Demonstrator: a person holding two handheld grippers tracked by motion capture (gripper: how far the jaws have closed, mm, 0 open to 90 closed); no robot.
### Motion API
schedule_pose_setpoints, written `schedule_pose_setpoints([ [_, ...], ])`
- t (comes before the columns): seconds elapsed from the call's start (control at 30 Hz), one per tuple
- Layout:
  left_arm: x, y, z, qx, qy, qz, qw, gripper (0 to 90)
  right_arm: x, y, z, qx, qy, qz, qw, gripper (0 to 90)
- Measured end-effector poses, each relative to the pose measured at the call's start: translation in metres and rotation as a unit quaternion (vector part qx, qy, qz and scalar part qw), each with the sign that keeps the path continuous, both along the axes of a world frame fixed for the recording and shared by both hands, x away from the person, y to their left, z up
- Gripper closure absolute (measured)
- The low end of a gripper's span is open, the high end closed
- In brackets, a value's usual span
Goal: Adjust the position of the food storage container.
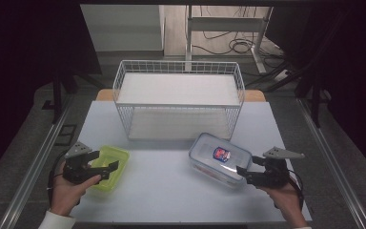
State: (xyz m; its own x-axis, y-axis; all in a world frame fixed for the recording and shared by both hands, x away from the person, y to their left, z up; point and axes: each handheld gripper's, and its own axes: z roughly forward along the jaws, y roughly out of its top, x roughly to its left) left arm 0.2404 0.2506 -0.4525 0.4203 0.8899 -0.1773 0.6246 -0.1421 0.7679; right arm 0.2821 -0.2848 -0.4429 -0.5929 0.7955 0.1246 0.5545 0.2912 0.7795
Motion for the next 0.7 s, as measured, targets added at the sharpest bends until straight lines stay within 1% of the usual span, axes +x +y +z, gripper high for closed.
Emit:
schedule_pose_setpoints([
  [0.13, 0.0008, 0.0008, 0.0011, -0.005, 0.0, 0.0, 1.0, 15.5, -0.0005, 0.0, -0.0011, -0.002, 0.004, 0.002, 1.0, 23.0],
  [0.4, -0.0011, 0.0028, 0.0031, -0.006, -0.001, 0.003, 1.0, 15.4, -0.0012, 0.0004, -0.0002, -0.003, 0.005, 0.0, 1.0, 23.2],
  [0.57, -0.0009, 0.0037, 0.003, -0.005, 0.0, 0.004, 1.0, 15.4, -0.0005, 0.0019, -0.0018, -0.009, 0.009, 0.003, 0.9999, 23.3],
  [0.7, 0.0004, 0.0051, 0.0057, -0.006, 0.002, 0.003, 1.0, 15.4, 0.0018, 0.0027, -0.0018, -0.007, 0.02, 0.002, 0.9998, 24.7],
])
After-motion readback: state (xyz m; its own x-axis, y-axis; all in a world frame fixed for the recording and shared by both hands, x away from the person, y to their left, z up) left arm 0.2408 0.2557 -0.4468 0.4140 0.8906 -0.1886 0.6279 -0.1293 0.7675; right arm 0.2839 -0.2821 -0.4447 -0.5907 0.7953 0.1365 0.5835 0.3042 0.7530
